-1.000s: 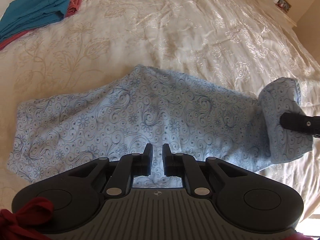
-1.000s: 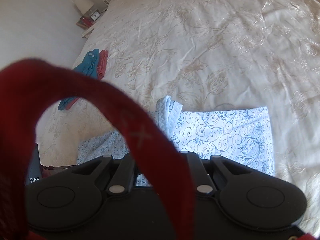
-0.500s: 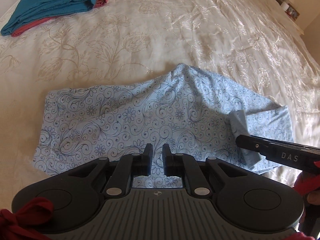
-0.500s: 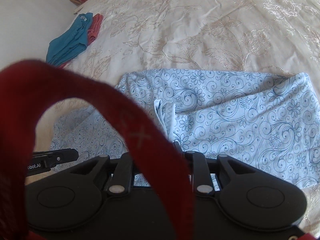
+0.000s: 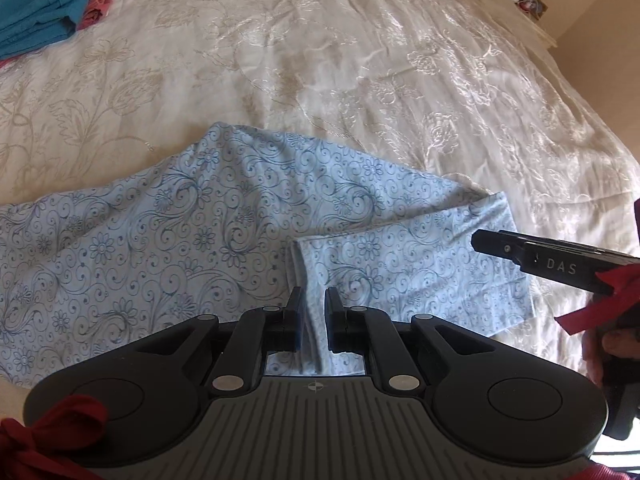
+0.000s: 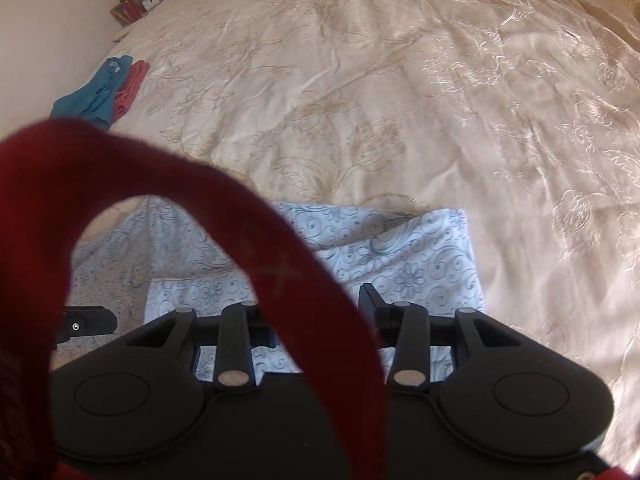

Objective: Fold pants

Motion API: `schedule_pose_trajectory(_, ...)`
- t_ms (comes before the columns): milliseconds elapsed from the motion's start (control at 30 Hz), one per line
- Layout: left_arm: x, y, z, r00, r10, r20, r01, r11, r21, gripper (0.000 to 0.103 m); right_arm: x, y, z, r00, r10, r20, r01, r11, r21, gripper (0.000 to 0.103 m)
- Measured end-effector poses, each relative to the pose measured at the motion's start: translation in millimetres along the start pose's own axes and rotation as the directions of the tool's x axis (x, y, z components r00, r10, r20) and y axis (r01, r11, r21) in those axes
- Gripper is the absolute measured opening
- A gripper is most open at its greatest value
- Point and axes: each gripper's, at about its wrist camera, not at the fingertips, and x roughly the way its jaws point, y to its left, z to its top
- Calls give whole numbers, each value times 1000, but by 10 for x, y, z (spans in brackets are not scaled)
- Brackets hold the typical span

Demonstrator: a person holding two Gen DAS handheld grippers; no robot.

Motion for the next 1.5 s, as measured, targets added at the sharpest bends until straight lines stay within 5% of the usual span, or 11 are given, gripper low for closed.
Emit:
schedule_pose_trajectory(100,141,-128,-8,1000,-1,-23,2,1000,20,11,113,-142,72,1000,12,-26,-13,1000,-28,50)
schedule_pose_trajectory(300,380,-176,6,997,61,-57,-61,998,-4,11,401,-482,219,992,-114,-45,114,993,-5,43)
schedule_pose_trajectory(533,383,-146,3,994,95,-54,-97,995,-37,11,186,-440,180,996,-85,-11,84,992,-96,43)
schedule_pose_trajectory(667,349,-125,-65,993,104,-52,-107,992,-60,11,48,-483,11,999,-38,-21,36,996,-77,43)
schedule_pose_trajectory(900,278,-68,-163,995,89,-42,-93,991,-97,11,84,-797,-167,992,-101,-78,104,994,38,43)
schedule_pose_trajectory(1133,149,-92,-189,994,108,-3,-108,990,-94,11,-178,-695,20,998,-61,29,61,998,-5,44)
schedule_pose_trajectory(1500,-300,641,-346,967,228,116,-188,940,-284,12,-107,-31,168,999,47,4,-47,993,-113,45)
